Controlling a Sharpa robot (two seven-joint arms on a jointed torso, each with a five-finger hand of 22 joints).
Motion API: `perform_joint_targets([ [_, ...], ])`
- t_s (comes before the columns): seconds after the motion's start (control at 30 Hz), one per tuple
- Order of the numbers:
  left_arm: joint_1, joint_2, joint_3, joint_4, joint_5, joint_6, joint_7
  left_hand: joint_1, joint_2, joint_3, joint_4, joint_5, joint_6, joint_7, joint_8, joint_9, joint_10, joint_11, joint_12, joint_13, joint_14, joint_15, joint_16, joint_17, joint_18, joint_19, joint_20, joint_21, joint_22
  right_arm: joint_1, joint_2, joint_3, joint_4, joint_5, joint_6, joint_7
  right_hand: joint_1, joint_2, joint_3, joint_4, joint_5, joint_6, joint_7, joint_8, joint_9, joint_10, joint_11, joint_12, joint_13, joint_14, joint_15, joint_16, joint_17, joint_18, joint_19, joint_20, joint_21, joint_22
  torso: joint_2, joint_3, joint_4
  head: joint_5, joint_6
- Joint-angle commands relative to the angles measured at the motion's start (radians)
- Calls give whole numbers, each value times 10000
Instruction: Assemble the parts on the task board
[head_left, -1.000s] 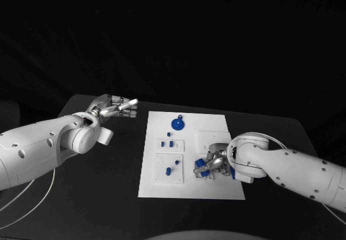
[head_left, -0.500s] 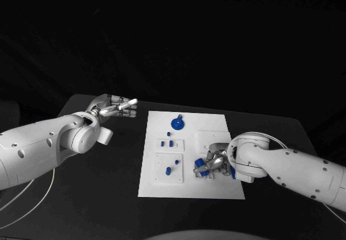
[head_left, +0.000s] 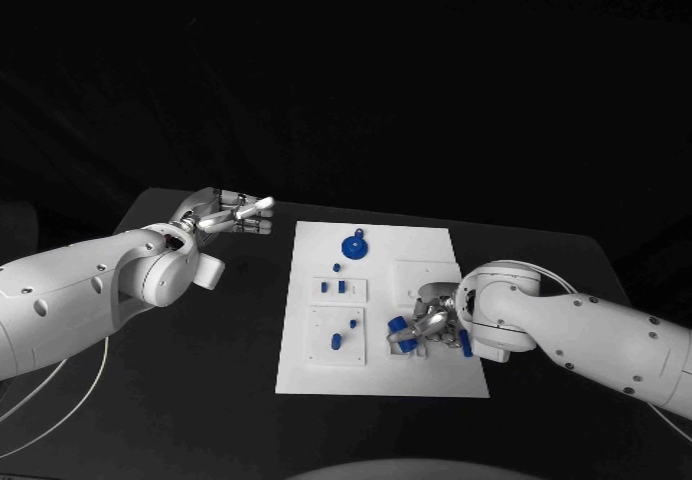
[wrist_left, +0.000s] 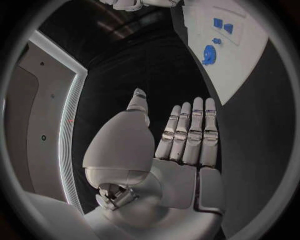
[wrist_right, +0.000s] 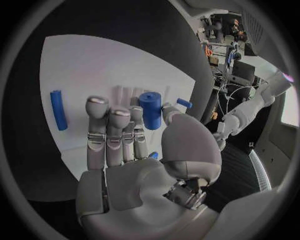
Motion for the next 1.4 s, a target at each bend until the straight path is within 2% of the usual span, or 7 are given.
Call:
perform_joint_targets([
  [0.03,8,14,6,8,-42,106,51,51,-6,-1,37,-22,25,10,24,4,-78,6,6,0,-89,-7,-33,-9,-51,-29,36,-20,-10,0,-16,12,34,-109,255,-428,94,-15,-63,13,-55,-7,51,31,-12,56,-16,-49,7,-1,-39,-34,10,-182,513,-88,-56,613,0,0,5,-11,-6],
  [0.43,8,26,6,-5,-54,106,37,69,-16,9,66,-22,24,14,24,4,-85,9,6,0,-98,-3,-35,-10,-52,-36,39,-20,-10,17,-85,73,123,-140,380,-435,64,55,-121,0,-56,12,45,33,-9,76,-21,-23,35,1,-42,-23,35,-181,517,-91,-38,614,1,0,4,-23,-19],
  [0.73,8,35,6,-21,-61,102,32,68,-8,11,69,-21,21,16,24,4,-85,10,6,0,-98,-3,-34,-9,-52,-37,41,-19,-9,25,-116,120,174,-174,394,-441,146,351,277,-122,-55,89,21,41,10,118,-35,50,90,13,-41,3,60,-189,521,-90,17,626,1,2,5,-37,-10],
  [0.8,8,36,6,-22,-61,99,31,68,-8,11,69,-21,21,16,24,4,-85,10,6,0,-98,-3,-34,-9,-52,-37,41,-19,-9,25,-116,124,179,-168,387,-441,-123,109,1105,-264,-59,123,30,26,15,130,-25,57,110,14,-51,13,67,-196,521,-93,42,635,0,2,6,-40,-14],
  [0.9,8,39,6,-24,-63,99,30,68,-8,11,69,-21,21,16,24,4,-85,10,6,0,-98,-3,-34,-9,-52,-37,41,-19,-9,26,-113,127,192,-151,403,-436,41,355,1416,-490,-54,140,11,32,23,145,-50,79,128,17,-42,22,71,-199,519,-88,44,634,4,-1,8,-43,-17],
  [1.1,8,38,6,-22,-66,98,19,73,12,18,51,-20,27,15,24,4,-85,11,7,1,-97,-2,-33,-8,-47,-39,44,-18,-9,26,-116,129,234,-88,541,-411,684,448,1328,-2043,-55,195,-23,24,78,149,-58,92,155,20,-23,27,55,-212,509,-73,78,645,2,-3,15,-43,-28],
  [1.4,8,18,6,-29,-72,101,0,73,12,18,51,-20,27,15,24,4,-85,11,7,1,-97,-2,-33,-8,-47,-39,44,-18,-9,23,-170,137,379,109,522,-290,478,158,681,-2046,-59,236,5,30,78,162,-41,101,174,19,-16,47,66,-214,512,-67,130,663,5,3,11,-31,-24],
])
